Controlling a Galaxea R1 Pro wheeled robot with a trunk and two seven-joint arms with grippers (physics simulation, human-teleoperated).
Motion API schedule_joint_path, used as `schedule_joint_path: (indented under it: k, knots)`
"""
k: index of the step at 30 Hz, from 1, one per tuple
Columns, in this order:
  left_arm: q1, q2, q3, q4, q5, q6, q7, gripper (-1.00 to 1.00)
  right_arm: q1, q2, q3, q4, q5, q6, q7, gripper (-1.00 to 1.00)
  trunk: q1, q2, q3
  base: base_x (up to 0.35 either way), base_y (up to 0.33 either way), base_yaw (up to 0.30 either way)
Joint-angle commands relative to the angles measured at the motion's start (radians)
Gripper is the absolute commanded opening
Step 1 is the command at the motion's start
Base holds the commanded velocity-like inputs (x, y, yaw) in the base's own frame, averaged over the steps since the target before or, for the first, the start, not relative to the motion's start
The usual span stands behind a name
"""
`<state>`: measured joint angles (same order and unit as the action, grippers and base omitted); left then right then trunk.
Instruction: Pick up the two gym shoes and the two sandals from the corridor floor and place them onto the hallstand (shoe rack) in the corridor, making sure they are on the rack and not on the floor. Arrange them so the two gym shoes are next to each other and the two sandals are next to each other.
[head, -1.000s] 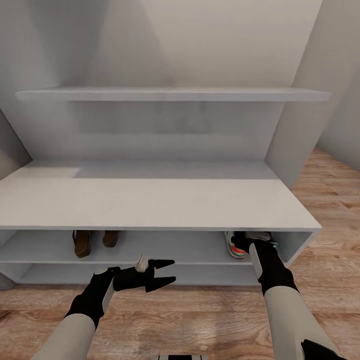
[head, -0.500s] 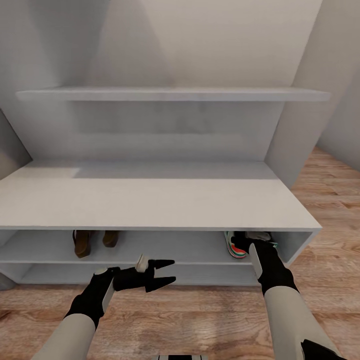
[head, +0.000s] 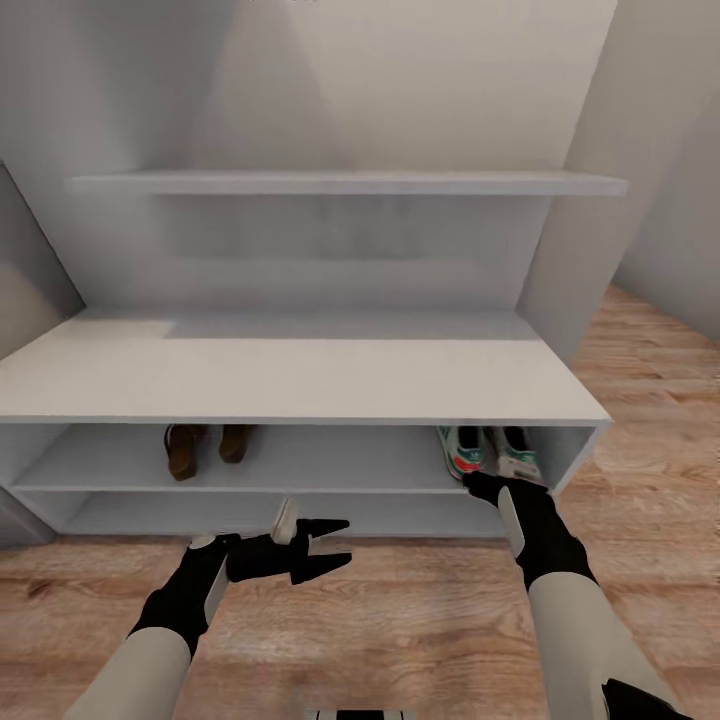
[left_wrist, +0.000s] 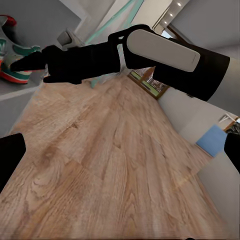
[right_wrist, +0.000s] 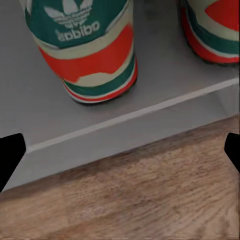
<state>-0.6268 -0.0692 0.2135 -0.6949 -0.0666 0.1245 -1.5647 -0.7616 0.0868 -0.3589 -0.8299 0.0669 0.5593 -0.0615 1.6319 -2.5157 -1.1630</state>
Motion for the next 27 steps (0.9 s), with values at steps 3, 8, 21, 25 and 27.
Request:
schedule_joint_path:
  k: [3, 8, 21, 25, 27]
  knots:
    - [-0.001, -0.001, 0.006, -0.001, -0.007, 0.010, -0.006, 1.00, -0.001, 0.001, -0.003, -0.002, 0.006, 0.006, 0.002, 1.00, -0.001, 0.000, -0.001, -0.339, 0.000, 0.000]
    - [-0.001, -0.001, 0.005, 0.000, -0.007, 0.010, -0.006, 1.00, 0.000, 0.001, -0.003, -0.002, 0.005, 0.007, 0.002, 1.00, -0.001, 0.000, -0.001, -0.339, 0.000, 0.000]
    - [-0.001, -0.001, 0.006, 0.000, -0.007, 0.010, -0.006, 1.00, -0.001, 0.001, -0.001, -0.003, 0.004, 0.007, 0.004, 1.00, -0.001, 0.000, -0.001, -0.239, 0.000, 0.000]
    - [-0.001, -0.001, 0.006, -0.001, -0.007, 0.010, -0.006, 1.00, -0.001, 0.001, 0.001, -0.003, 0.004, 0.007, 0.005, 1.00, -0.001, 0.000, -0.001, -0.022, 0.000, 0.000]
    - [-0.001, -0.001, 0.006, -0.001, -0.007, 0.010, -0.006, 1.00, -0.001, 0.001, 0.002, -0.003, 0.005, 0.007, 0.004, 1.00, -0.001, 0.000, -0.001, -0.006, 0.000, 0.000]
